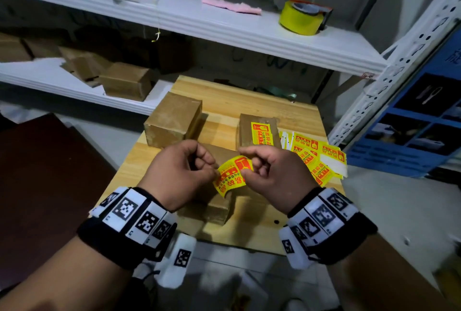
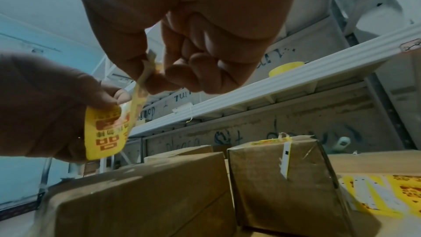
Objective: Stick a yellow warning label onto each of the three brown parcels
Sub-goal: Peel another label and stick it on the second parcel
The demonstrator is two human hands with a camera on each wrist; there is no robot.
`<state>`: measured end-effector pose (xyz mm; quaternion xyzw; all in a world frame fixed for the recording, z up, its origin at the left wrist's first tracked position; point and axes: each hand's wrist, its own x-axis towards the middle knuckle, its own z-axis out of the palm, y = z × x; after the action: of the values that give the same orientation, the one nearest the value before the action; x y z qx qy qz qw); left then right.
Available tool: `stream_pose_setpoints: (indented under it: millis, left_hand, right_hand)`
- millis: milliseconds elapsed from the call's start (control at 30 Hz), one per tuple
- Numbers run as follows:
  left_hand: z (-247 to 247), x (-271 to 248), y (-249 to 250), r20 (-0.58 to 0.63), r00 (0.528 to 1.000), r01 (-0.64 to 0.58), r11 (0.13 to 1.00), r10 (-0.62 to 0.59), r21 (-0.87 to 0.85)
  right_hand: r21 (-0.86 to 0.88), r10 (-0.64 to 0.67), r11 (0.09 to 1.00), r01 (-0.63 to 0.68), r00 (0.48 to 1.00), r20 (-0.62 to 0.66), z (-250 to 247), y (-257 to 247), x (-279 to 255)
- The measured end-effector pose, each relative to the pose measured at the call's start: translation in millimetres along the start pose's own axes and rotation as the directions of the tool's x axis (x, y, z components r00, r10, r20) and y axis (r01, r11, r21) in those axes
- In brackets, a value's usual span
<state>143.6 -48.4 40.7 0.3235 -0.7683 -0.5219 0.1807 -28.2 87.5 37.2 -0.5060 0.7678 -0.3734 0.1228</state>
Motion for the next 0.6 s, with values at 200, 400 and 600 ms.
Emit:
stream_pose_setpoints:
  millis: [200,400,600]
  left_hand:
    - [-17.2,7.1,-22.0,-0.034,0.999,0.018,0.992,-0.014,0.127]
    - [-19.8,12.1,-29.2,-0.034,0.998,0.058,0.989,-0.054,0.135]
    - [-22.0,14.0,-27.0,-0.046,0.996,0.083,0.977,-0.075,0.199]
  right_hand:
    - [0.042,0.078,0.996,-0.079,0.997,0.018,6.8,-10.7,33.1]
    - [-0.079,0.169,0.983,-0.164,0.983,0.069,23.2,-10.5,63.8]
    - [-0.056,0.271,0.961,-0.27,0.962,0.015,32.0,-4.5,65.5]
